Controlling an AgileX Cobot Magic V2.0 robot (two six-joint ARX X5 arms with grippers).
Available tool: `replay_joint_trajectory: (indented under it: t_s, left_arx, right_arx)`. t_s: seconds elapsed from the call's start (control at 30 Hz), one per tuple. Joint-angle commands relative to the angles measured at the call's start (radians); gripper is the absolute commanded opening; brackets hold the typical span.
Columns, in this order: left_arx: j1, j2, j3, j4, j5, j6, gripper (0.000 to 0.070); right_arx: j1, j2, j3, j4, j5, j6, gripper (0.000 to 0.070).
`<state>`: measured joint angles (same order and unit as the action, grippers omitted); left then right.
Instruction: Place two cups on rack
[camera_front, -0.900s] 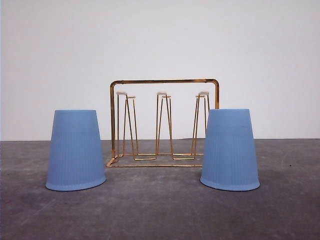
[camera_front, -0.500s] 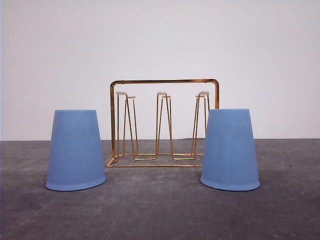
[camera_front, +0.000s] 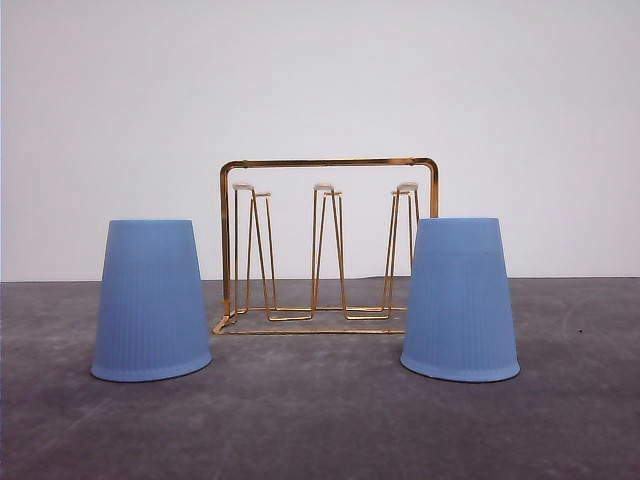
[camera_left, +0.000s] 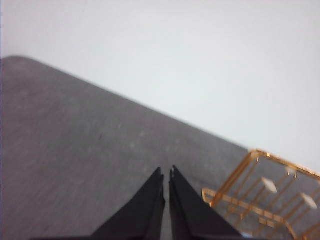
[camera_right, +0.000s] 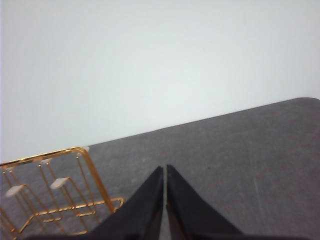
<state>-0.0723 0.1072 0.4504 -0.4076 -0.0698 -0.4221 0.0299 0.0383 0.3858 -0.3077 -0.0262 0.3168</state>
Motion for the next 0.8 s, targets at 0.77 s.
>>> replay_joint_trajectory:
  t_s: [0.77]
  left_arx:
    - [-0.253,0.467,0.357,-0.431,0.384,0.636,0.0003]
  right_arx:
    - [0.158,0.306,0.259,-0.407,-0.287,-0.374,0.0007]
